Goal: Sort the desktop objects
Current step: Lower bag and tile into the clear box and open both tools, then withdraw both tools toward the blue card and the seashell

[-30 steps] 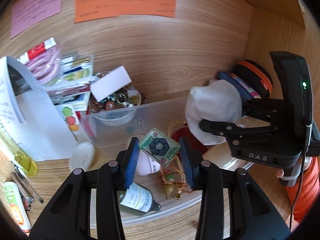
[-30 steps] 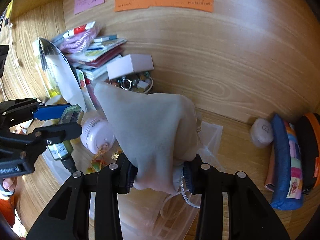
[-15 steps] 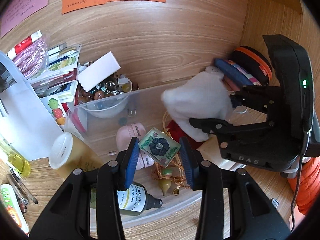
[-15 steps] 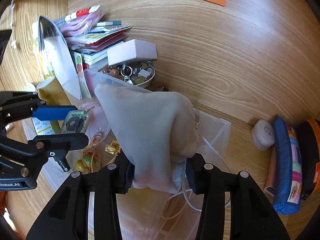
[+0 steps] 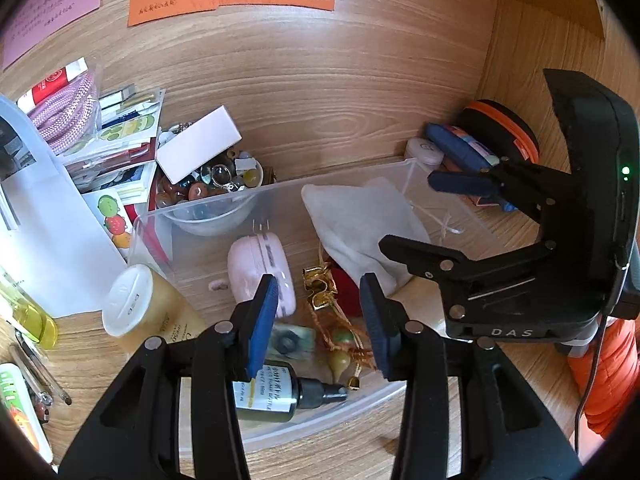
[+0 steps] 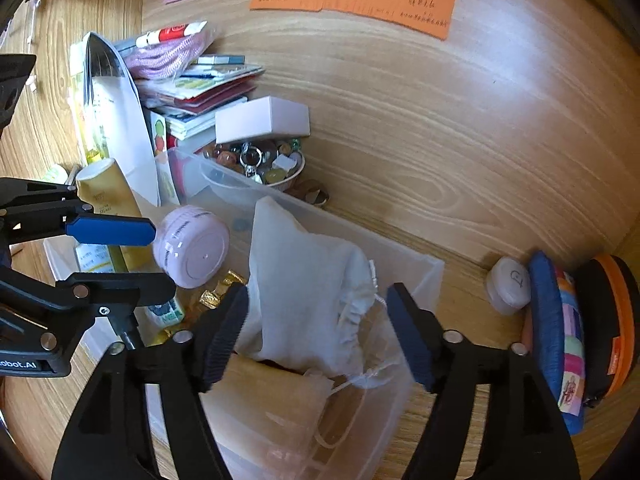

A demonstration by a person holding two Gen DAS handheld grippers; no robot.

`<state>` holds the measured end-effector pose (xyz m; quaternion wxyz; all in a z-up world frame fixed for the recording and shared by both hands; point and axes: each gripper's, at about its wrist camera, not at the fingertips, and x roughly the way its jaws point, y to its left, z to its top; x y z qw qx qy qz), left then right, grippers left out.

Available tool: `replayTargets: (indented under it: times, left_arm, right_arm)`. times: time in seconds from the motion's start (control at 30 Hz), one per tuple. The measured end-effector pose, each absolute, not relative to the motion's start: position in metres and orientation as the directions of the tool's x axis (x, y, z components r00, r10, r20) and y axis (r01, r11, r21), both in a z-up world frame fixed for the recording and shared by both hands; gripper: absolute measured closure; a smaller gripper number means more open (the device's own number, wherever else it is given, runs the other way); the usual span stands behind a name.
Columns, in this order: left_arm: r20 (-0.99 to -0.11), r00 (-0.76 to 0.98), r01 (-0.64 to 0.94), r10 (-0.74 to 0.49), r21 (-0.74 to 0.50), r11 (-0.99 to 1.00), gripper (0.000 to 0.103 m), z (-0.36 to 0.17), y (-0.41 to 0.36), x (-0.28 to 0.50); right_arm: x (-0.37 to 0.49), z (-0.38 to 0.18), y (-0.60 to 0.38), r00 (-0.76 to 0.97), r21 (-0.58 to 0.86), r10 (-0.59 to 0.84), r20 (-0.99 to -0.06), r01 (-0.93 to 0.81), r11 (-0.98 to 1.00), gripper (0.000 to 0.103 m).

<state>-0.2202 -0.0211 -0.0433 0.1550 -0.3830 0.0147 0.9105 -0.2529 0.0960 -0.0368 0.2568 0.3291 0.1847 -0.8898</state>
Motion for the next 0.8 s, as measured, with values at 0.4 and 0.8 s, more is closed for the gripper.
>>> replayTargets:
  times: [0.4,0.8]
  left_arm:
    - [-0.634,-0.74,-0.243,0.225,-0.06,-0.968,0.028,-0.015,-0.026,-0.188]
    - [-0.571,-0.81,-0.155,0.133,-0.01,-0.988,0.007,0.011,-0.036,-0.135]
  right_arm:
    - [-0.234,-0.01,0.107,-0.704,-0.177,-0.314,-0.637,0.53,-0.829,0.017]
    - [-0.182,0.013,0.133,-0.744,-0.182,-0.293,-0.6,0.484,-0.856,0.007]
